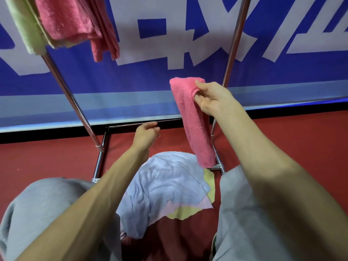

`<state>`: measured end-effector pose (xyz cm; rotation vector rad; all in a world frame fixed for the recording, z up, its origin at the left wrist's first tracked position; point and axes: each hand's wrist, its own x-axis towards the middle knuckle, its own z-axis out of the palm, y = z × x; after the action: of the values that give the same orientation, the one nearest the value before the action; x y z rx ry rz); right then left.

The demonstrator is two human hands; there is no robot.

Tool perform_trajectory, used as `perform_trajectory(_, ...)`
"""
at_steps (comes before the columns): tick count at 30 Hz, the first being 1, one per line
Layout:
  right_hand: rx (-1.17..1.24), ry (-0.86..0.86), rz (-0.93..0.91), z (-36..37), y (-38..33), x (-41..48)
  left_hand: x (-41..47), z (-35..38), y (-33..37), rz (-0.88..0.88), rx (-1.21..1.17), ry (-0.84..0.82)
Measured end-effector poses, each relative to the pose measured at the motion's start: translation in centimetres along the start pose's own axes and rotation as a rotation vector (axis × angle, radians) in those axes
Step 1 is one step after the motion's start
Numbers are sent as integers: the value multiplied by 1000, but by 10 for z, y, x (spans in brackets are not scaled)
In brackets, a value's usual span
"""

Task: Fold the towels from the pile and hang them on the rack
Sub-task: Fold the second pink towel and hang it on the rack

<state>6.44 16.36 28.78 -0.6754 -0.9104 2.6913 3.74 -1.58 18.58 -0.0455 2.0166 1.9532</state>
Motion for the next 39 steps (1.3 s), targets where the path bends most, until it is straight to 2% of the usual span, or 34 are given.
perform_trajectory(3, -144, -106, 0, 3, -1, -7, -6, 2, 25, 129, -25, -105)
perform_trajectory(5, -433, -201, -57, 6, 1, -14, -11, 1, 31, 196, -24, -157)
perform_trajectory(8, -699, -334, -118, 8, 7, -22, -20, -1, 34, 252, 1, -122)
perform_trajectory(11, -700, -381, -142, 10, 9, -24, -26, -5, 43, 281, -13, -153)
perform_trajectory(16, -605, -412, -161, 10, 8, -24, -31, -24, 53, 255, 130, -207)
perform_trajectory(22, -514, -400, -133, 14, 18, -22, -40, -21, 69, 230, -207, -287)
perform_trajectory(25, -541, -404, -148, 16, 20, -24, -41, -15, 66, 229, -247, -249)
perform_trajectory(29, -758, -422, -237, 12, 17, -26, -40, -13, 70, 273, -232, -155)
perform_trajectory(31, -805, -467, -214, 10, 16, -27, -39, -16, 76, 280, -200, -139)
perform_trajectory(34, -775, -491, -144, 8, 19, -24, -39, -22, 81, 286, -114, -126)
perform_trajectory(39, -668, -391, -75, 5, 27, -20, -37, -25, 80, 273, -108, -164)
